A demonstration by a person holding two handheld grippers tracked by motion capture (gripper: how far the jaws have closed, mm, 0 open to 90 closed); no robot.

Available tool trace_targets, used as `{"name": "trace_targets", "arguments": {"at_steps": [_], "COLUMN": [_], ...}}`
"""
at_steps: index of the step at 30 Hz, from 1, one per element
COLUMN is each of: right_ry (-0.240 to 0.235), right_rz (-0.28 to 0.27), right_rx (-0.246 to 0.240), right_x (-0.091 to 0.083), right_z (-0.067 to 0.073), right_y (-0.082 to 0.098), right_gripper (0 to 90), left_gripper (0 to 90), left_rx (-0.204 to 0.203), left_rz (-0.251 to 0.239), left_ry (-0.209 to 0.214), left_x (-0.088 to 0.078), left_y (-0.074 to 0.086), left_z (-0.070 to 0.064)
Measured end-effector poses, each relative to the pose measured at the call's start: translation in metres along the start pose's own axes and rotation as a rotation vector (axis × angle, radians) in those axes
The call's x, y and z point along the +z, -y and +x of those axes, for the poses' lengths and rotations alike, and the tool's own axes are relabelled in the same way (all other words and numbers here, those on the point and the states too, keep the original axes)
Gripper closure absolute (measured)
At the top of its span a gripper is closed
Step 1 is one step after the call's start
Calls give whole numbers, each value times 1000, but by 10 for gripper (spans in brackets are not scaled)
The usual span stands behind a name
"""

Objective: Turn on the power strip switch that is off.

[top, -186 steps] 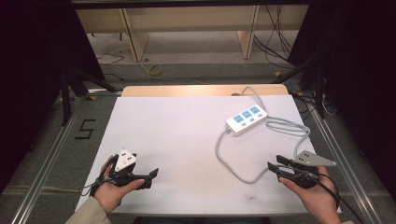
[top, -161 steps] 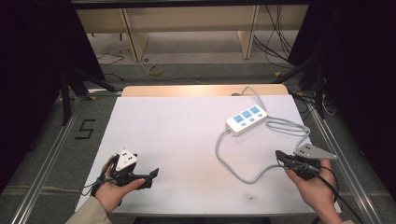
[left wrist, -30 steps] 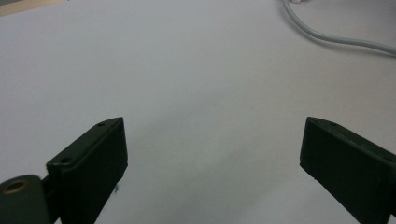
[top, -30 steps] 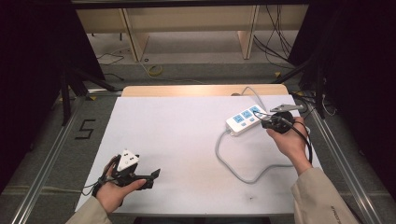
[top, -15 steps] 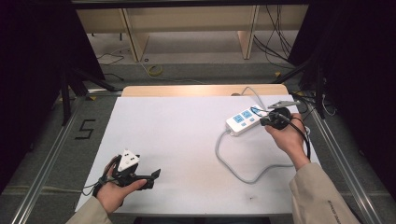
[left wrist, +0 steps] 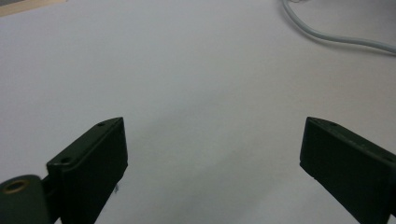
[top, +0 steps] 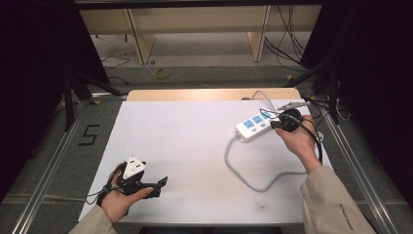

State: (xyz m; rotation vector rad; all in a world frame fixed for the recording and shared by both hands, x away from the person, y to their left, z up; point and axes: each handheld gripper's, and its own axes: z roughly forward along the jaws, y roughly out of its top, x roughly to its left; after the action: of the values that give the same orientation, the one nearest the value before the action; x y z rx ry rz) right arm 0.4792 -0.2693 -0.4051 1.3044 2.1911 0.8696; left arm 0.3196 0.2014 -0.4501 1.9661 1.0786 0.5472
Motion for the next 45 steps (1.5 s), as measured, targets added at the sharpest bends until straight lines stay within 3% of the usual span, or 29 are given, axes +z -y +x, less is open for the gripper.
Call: {"name": "trace_targets", "arguments": {"at_steps": [45], "right_ry": [11], "right_rz": [62], "right_rx": [17], "right_x": [22], "right_z": [-7], "right_y": [-14], "right_gripper": [900], "left_gripper": [72], "left_rx": [4], "left_rz": [6], "left_ry": [12], "left_x": [2], "left_y": [0], "left_z": [-2]}}
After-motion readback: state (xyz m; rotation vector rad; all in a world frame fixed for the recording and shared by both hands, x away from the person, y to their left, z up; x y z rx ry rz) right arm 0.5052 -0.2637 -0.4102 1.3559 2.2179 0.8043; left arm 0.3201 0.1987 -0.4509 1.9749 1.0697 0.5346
